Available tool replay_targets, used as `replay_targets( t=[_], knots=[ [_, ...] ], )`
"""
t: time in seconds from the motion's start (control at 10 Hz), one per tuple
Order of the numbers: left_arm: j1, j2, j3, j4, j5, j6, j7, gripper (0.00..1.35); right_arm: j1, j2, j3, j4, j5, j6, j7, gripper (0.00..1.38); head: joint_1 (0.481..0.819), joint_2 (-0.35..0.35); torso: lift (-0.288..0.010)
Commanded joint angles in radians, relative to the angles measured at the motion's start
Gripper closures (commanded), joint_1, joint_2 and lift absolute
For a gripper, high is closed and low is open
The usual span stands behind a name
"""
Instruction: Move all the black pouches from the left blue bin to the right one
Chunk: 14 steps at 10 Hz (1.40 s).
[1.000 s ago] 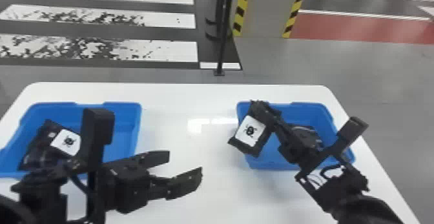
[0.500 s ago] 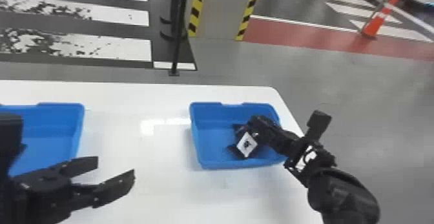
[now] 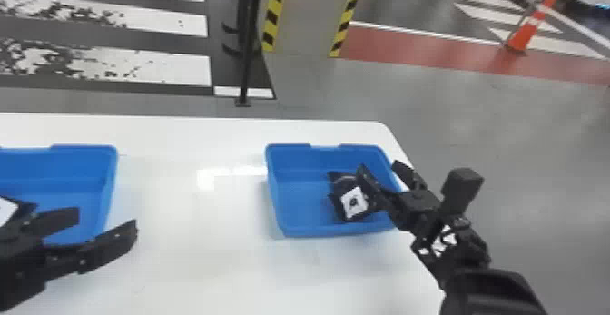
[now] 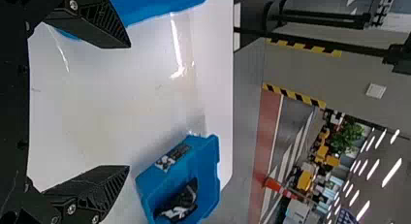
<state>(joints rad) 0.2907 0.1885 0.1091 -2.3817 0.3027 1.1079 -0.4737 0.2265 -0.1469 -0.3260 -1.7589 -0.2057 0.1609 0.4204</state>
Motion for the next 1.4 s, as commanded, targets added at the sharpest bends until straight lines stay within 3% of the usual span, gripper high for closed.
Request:
replay_targets(
  t=[0.0,0.3,0.5,1.0,1.2,1.3],
  knots=[
    [0.001,-0.009,0.082,0.0,-0.059,0.009,0.004,0.15,0.137,0.038,0.043,-0.132,0.008,-0.068,-0.005,0.26,0.695,-0.277,-0.14],
    [-0.038,-0.015,0.182,0.029,-0.163,0.05,0.02,0.15,0.35,0.102,0.085,-0.319,0.008,-0.154,-0.012,0.26,0.695,-0.063,-0.14],
    [-0.094,-0.006,0.198,0.096,-0.215,0.08,0.023,0.15,0.475,0.136,0.099,-0.417,0.0,-0.154,-0.012,0.26,0.695,0.022,-0.14],
    [-0.274,-0.004,0.216,0.329,-0.339,0.077,0.053,0.16,0.532,0.136,0.127,-0.429,-0.04,-0.124,-0.003,0.26,0.695,0.16,-0.14],
    [-0.347,0.025,0.178,0.415,-0.377,0.104,0.053,0.15,0.527,0.136,0.127,-0.419,-0.052,-0.104,0.0,0.26,0.695,0.188,-0.14],
    [-0.374,0.023,0.176,0.451,-0.404,0.109,0.053,0.15,0.527,0.136,0.127,-0.414,-0.063,-0.1,0.0,0.27,0.695,0.196,-0.14]
  ],
)
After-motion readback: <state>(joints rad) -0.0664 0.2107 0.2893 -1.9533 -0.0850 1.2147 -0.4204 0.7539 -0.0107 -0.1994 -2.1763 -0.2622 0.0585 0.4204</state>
